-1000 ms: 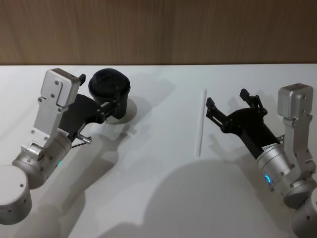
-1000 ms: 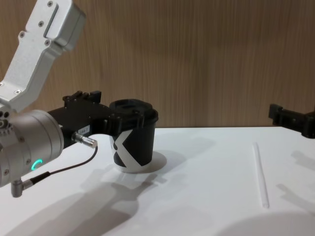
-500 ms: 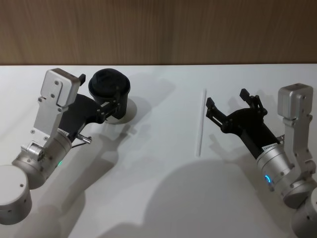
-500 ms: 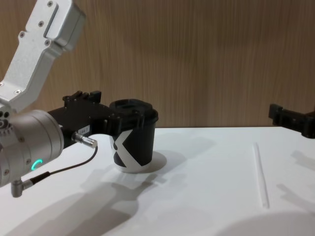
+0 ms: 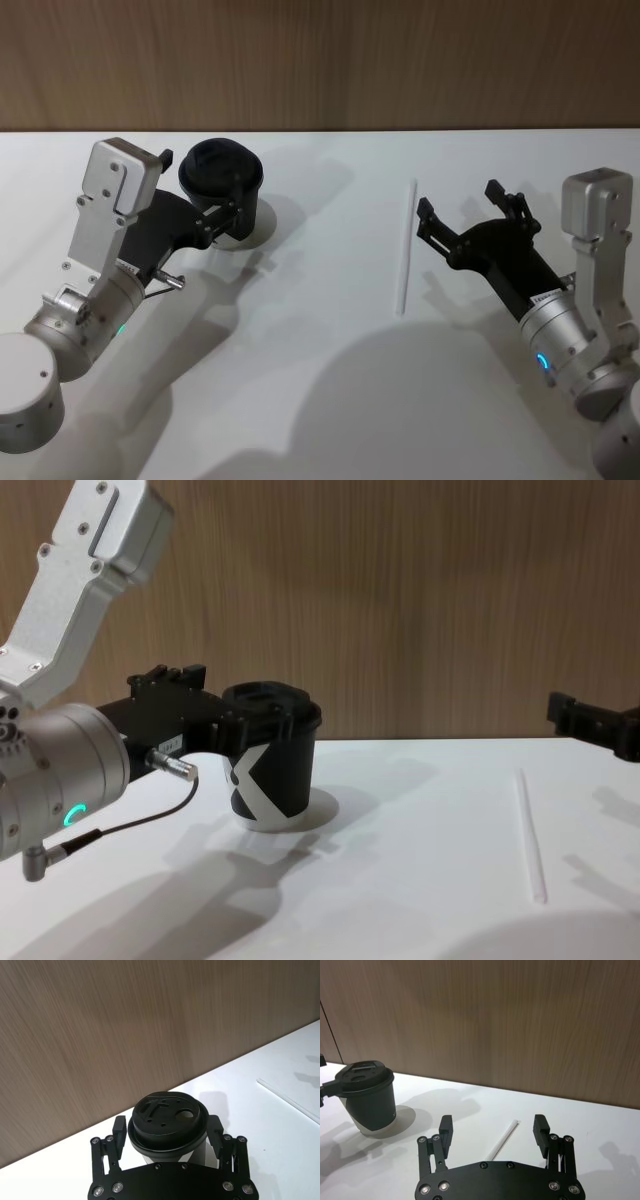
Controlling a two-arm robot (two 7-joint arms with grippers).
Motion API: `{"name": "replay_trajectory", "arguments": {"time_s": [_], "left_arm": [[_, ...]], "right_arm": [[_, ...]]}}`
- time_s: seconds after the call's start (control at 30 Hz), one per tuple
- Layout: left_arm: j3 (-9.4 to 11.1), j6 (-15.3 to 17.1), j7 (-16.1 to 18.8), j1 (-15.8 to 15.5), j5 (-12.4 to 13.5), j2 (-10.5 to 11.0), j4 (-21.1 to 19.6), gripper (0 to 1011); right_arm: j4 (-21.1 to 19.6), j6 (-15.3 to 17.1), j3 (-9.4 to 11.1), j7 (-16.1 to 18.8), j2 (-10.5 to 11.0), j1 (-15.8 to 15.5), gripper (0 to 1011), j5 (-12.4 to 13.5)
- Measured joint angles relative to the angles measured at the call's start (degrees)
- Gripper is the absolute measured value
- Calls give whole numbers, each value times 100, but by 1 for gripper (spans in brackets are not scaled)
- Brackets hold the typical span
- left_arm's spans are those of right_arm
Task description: Pick up the straw with one hand, pass it to the other hand, and insert it into the cup.
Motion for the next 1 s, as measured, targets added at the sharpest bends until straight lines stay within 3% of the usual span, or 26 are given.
{"name": "replay_trajectory", "arguments": {"time_s": [0.43, 1.0], "left_arm": [[0, 0, 0, 0, 0, 0, 0, 1004], [0, 0, 0, 0, 0, 0, 0, 1004]], "right_arm": [[-317, 527, 19, 66, 156, -138, 1001, -32], [-475, 1192, -134, 239, 237, -135, 1001, -123]]}}
